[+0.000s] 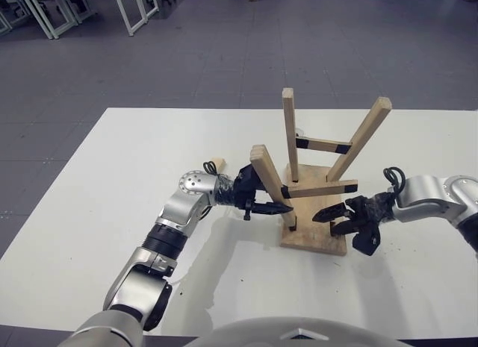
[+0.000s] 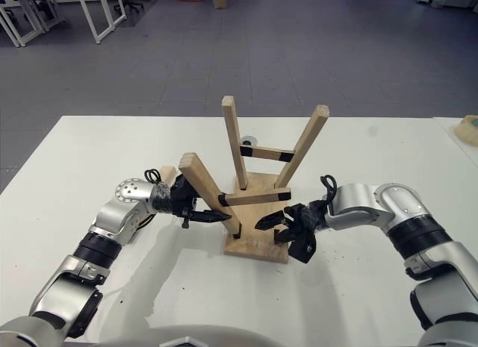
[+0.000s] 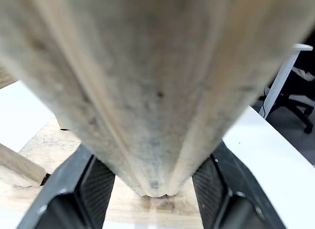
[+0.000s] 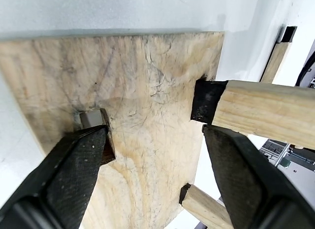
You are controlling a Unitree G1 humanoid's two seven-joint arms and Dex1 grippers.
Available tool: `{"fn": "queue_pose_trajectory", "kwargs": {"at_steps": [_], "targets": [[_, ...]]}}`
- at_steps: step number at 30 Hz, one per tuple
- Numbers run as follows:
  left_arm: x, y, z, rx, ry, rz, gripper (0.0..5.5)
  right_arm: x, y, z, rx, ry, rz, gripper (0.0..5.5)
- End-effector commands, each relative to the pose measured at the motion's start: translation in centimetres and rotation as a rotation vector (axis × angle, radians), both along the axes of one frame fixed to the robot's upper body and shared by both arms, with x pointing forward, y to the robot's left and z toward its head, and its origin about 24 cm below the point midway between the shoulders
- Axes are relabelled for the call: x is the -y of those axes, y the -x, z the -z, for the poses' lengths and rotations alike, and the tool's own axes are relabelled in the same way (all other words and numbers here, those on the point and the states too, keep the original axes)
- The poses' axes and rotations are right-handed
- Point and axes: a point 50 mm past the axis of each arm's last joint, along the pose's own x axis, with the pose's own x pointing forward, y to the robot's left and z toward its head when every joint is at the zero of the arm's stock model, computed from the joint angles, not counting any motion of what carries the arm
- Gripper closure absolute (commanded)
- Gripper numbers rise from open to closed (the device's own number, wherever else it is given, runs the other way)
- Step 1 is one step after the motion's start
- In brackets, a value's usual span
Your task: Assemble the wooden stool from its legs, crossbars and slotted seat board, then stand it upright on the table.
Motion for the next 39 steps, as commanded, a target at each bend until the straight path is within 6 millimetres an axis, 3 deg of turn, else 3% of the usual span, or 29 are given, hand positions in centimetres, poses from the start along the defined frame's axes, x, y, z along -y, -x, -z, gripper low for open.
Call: {"fn": "queue_pose_trajectory", "kwargs": {"at_steps": [1,5,11,14,17,19,24,29,35,39], "targets": [[-2.2,2.0,4.4,-0.086,-0.293,-0.036,3.45,-0.5,1.3,0.7,-0.042,-0.107,0.036,1.95],[-2.9,2.3,4.9,-0.118,-0.292,-0.085,3.45,0.7,1.6,-0.7,0.005,-0.163,0.059,1.95],[-3.7,2.5,5.3,-0.139,-0.300,-0.121,3.45,1.5,0.7,-3.8,0.093,-0.287,0.114,1.95],[-4.1,2.7,5.3,-0.141,-0.310,-0.131,3.45,3.4,0.6,-3.3,0.079,-0.214,0.173,1.95],[-4.8,2.4,4.6,-0.104,-0.337,-0.146,3.45,6.5,0.6,-1.3,0.028,-0.114,0.309,1.95],[-4.9,2.0,4.1,-0.050,-0.393,-0.154,3.45,7.4,0.0,-0.2,0.008,-0.136,0.444,1.95],[-3.9,2.7,4.4,0.031,-0.570,-0.134,3.45,4.5,-0.9,3.4,-0.119,-0.306,0.687,1.95],[-4.4,4.3,6.1,-0.046,-0.648,-0.119,3.45,1.7,-1.7,6.8,-0.310,-0.459,0.944,1.95],[-6.2,5.2,8.0,-0.093,-0.681,-0.133,3.45,-1.3,-2.8,7.9,-0.367,-0.531,0.977,1.95],[-5.1,4.2,6.1,-0.056,-0.522,-0.202,3.45,-1.4,-3.0,7.6,-0.360,-0.555,1.002,1.95]]}}
